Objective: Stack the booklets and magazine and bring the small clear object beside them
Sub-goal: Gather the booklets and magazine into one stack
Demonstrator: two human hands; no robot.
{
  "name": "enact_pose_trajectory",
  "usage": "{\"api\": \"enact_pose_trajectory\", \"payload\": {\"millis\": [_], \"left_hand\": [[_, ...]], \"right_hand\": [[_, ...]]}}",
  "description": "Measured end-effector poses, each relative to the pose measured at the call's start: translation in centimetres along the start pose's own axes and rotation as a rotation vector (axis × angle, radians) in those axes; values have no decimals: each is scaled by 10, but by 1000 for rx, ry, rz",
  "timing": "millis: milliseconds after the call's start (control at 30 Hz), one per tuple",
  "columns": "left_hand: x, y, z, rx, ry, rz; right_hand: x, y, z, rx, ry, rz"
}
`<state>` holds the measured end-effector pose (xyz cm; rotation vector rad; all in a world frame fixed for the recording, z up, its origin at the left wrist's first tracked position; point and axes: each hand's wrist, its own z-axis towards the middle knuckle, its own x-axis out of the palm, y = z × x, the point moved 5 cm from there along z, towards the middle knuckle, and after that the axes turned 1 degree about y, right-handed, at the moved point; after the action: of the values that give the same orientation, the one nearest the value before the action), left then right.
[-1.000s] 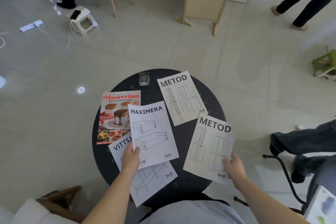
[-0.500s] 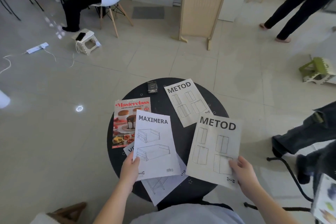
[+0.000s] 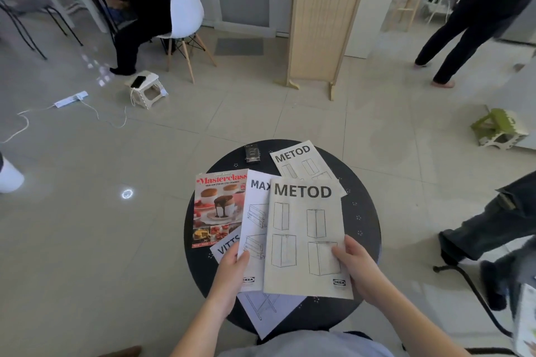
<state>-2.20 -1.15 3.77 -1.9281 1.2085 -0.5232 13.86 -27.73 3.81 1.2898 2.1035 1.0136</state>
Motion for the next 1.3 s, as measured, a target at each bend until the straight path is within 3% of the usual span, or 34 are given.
{"api": "enact_pose_trajectory", "payload": {"millis": [200, 600, 767, 1000, 1300], "left_hand": [[19, -23, -6, 59, 23, -49], [52, -43, -13, 14, 117, -98], [57, -46, -11, 5, 66, -125], [76, -61, -10, 132, 9, 19], [84, -51, 2, 90, -36, 16]], "right_hand": [[5, 22, 7, 5, -1, -53], [-2, 42, 8, -13, 21, 79], [-9, 46, 7, -78, 12, -31], [-4, 51, 2, -92, 22, -142], [-4, 50, 12, -34, 4, -230]]}}
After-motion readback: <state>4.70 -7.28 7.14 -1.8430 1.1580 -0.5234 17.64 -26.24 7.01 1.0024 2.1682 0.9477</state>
